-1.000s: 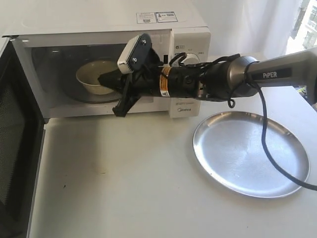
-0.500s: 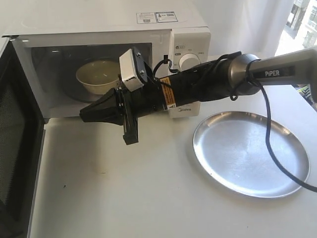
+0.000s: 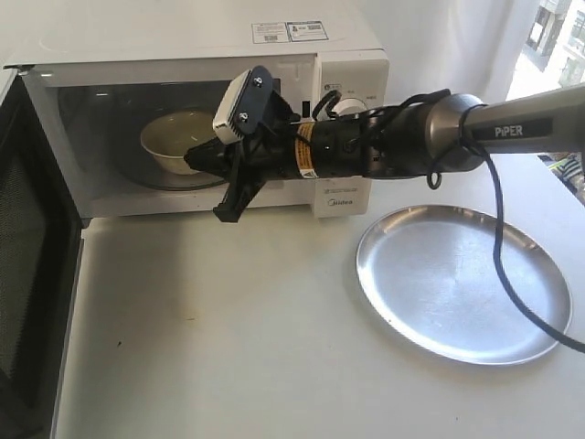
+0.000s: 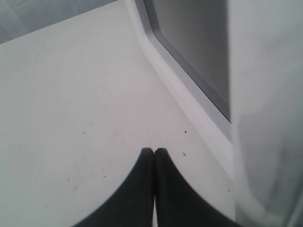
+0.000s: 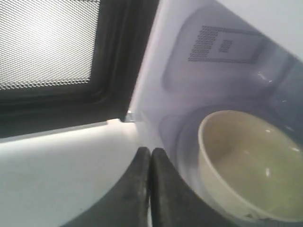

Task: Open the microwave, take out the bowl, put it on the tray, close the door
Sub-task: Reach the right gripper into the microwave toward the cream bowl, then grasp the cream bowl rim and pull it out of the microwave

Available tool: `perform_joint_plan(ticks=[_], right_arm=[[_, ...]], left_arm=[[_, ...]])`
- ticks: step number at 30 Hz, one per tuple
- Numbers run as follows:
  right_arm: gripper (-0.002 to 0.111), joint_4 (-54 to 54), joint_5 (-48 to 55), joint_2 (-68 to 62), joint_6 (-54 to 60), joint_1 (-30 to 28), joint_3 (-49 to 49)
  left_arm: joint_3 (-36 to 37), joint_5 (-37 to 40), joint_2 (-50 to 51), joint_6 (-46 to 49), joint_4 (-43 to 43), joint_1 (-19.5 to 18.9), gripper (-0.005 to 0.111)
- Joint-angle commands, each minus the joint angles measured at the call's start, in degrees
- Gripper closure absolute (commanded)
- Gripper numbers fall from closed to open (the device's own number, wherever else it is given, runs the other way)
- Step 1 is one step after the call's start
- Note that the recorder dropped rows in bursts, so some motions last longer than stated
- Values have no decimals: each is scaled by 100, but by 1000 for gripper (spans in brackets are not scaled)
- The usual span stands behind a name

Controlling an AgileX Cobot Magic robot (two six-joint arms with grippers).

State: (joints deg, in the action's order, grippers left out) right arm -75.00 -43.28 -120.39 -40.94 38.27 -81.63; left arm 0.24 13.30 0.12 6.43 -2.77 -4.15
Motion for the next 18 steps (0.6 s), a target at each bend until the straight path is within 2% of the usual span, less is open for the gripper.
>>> perform_joint_plan(ticks=[1,7,15,18], right_arm=[[103,1142,193,-241,1583,71,-185],[84,1495,341,-798,1854,231,-884],[44,1536,724,-1347,1820,231,-1555],[40,1536,749,-1501,1820,231,-1667]], left_arm=[[-24,4,-12,-20,24,21,107],[-24,4,-12,-20,24,21,107],[-24,4,-12,-20,24,21,107],[-24,4,-12,-20,24,21,107]])
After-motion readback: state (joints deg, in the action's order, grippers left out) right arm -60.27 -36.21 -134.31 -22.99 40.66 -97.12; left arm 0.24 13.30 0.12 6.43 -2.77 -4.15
